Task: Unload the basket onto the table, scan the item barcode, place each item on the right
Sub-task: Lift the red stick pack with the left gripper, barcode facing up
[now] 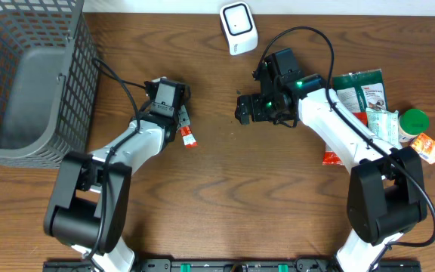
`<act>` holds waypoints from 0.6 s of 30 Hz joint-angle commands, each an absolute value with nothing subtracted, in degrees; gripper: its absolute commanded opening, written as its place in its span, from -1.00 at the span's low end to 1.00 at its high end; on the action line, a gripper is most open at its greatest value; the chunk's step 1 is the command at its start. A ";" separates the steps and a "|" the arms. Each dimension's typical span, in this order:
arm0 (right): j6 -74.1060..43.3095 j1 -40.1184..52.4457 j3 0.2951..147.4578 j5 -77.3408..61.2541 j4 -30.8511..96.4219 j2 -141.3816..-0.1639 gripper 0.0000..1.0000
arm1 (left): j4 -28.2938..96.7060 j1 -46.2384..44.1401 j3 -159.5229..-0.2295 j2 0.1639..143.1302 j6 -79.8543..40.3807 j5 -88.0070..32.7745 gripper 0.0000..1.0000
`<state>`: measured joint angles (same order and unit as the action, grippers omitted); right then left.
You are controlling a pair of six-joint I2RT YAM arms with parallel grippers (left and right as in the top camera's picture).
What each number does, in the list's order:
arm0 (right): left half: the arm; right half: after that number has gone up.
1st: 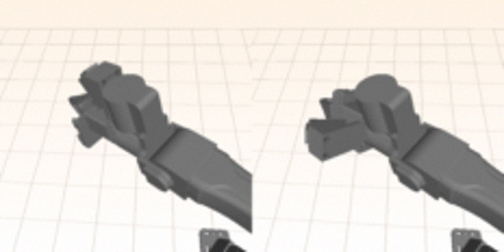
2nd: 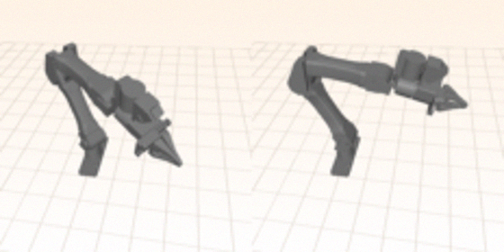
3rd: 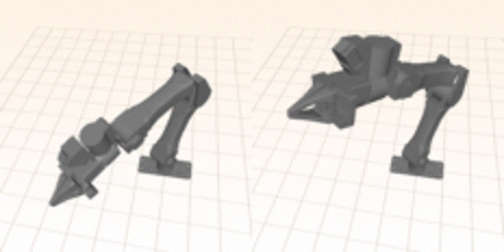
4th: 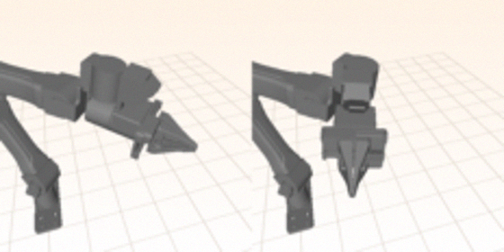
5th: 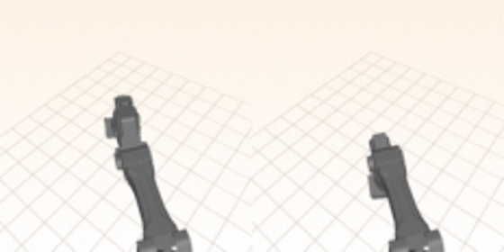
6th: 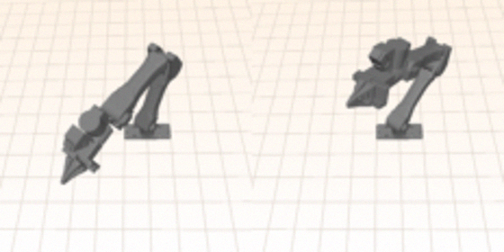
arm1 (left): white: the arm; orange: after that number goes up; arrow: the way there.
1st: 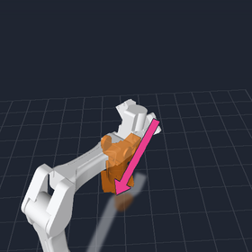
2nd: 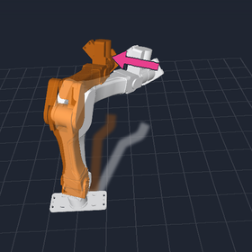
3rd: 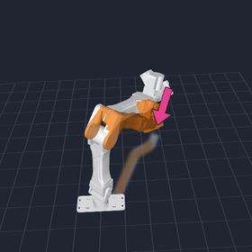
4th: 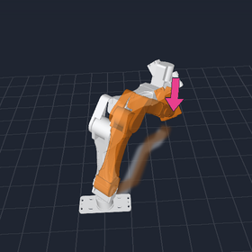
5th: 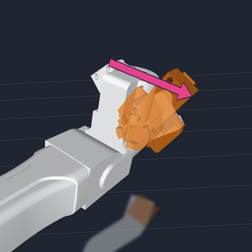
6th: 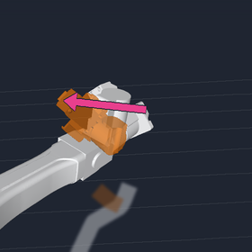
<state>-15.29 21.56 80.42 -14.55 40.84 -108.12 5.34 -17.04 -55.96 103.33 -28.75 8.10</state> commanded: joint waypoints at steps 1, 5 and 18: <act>-14.52 21.37 80.07 -13.89 40.73 -107.96 0.98 | 4.99 -16.82 -55.29 106.85 -29.50 6.72 -0.07; -14.52 21.43 80.07 -13.91 40.73 -107.96 0.98 | 4.36 -16.80 -55.29 109.38 -29.50 5.32 -0.12; -14.50 21.47 80.07 -13.58 41.25 -108.01 0.94 | 8.91 -17.65 -55.31 108.55 -36.67 -15.81 -0.76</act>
<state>-15.27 21.56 80.40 -14.09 40.95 -108.12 4.89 -16.58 -56.27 107.09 -31.62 -5.85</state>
